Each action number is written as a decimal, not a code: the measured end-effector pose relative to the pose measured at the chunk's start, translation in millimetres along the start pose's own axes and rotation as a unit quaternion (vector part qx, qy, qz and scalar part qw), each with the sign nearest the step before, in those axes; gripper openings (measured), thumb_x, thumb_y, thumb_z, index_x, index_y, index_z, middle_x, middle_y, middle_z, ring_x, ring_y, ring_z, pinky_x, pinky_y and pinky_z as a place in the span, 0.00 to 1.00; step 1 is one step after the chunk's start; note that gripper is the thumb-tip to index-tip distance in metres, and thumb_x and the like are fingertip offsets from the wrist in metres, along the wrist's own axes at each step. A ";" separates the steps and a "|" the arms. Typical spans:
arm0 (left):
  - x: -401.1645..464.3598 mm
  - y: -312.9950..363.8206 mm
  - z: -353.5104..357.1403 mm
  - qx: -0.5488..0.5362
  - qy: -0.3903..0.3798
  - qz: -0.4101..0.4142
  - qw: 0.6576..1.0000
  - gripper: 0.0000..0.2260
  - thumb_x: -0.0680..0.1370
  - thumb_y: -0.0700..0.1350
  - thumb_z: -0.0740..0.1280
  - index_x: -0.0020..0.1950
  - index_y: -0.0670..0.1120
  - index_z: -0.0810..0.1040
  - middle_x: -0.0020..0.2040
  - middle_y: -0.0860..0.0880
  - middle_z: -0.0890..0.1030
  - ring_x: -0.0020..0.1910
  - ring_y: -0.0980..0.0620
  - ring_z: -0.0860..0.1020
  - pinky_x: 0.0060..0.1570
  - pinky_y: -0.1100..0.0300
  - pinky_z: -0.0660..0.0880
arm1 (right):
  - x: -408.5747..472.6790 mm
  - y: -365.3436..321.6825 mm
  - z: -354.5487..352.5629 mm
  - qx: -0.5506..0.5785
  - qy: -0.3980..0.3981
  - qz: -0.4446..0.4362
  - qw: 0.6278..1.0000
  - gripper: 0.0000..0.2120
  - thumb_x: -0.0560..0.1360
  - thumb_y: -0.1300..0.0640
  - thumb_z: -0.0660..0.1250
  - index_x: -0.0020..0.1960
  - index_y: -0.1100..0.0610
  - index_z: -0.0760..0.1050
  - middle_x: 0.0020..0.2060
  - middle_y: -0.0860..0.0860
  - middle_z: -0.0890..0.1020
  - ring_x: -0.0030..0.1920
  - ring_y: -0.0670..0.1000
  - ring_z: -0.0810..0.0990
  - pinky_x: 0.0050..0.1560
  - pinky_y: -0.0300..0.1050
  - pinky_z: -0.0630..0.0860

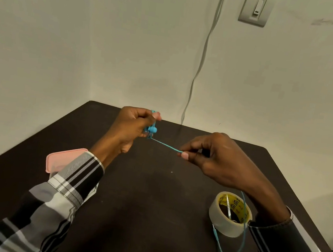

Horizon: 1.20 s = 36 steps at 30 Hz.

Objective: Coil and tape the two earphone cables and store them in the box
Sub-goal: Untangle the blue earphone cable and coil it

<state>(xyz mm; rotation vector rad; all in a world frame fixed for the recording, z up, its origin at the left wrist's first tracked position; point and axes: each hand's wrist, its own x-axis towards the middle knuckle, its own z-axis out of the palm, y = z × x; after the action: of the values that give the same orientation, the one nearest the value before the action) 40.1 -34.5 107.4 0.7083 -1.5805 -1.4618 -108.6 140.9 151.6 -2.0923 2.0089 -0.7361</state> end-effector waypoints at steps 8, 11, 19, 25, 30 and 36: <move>-24.5 5.8 6.4 0.129 -0.286 0.042 0.949 0.11 0.77 0.44 0.68 0.54 0.39 0.83 0.53 0.46 0.85 0.55 0.51 0.83 0.51 0.59 0.79 | 11.9 10.5 -12.8 0.031 0.141 -0.015 0.989 0.04 0.77 0.53 0.71 0.48 0.47 0.85 0.35 0.41 0.84 0.35 0.42 0.80 0.37 0.39 0.73; -32.1 8.3 9.0 0.094 -0.336 0.025 0.937 0.10 0.79 0.40 0.66 0.56 0.37 0.82 0.51 0.42 0.85 0.54 0.47 0.83 0.52 0.58 0.78 | 20.3 20.4 -13.5 0.042 0.182 0.003 0.982 0.03 0.76 0.51 0.72 0.47 0.48 0.85 0.36 0.41 0.84 0.36 0.45 0.82 0.39 0.44 0.78; -40.8 15.0 6.8 -0.145 -0.374 0.004 0.916 0.10 0.74 0.44 0.67 0.50 0.41 0.84 0.45 0.41 0.85 0.51 0.39 0.83 0.55 0.47 0.80 | 25.7 45.7 10.5 0.285 0.178 0.088 0.938 0.06 0.74 0.56 0.74 0.48 0.59 0.85 0.34 0.51 0.84 0.32 0.40 0.78 0.32 0.34 0.71; -32.6 14.6 10.1 -0.243 -0.306 0.035 0.920 0.10 0.71 0.47 0.71 0.49 0.43 0.85 0.45 0.43 0.86 0.54 0.40 0.83 0.57 0.42 0.78 | 16.3 43.5 63.5 0.380 0.085 0.146 0.909 0.05 0.76 0.58 0.72 0.49 0.56 0.85 0.34 0.55 0.83 0.26 0.45 0.71 0.26 0.35 0.66; -23.6 11.0 2.9 -0.171 -0.219 0.043 0.960 0.09 0.73 0.46 0.67 0.46 0.46 0.86 0.51 0.42 0.85 0.57 0.41 0.82 0.57 0.44 0.78 | -2.9 33.6 81.2 0.334 0.026 0.131 0.933 0.08 0.78 0.56 0.70 0.53 0.58 0.84 0.33 0.54 0.83 0.27 0.42 0.73 0.26 0.33 0.69; -20.1 6.6 -4.5 0.037 -0.203 0.064 0.976 0.08 0.78 0.40 0.66 0.52 0.39 0.82 0.54 0.46 0.85 0.56 0.52 0.82 0.48 0.63 0.79 | -22.1 28.0 55.2 0.173 0.015 0.090 0.981 0.07 0.78 0.52 0.69 0.53 0.52 0.84 0.33 0.47 0.84 0.32 0.41 0.79 0.36 0.33 0.72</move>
<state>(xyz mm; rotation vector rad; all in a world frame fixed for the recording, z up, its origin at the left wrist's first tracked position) 54.6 -18.5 109.5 0.3516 -1.9589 -1.5216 -108.9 147.3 86.2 -1.6916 1.8890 -1.0035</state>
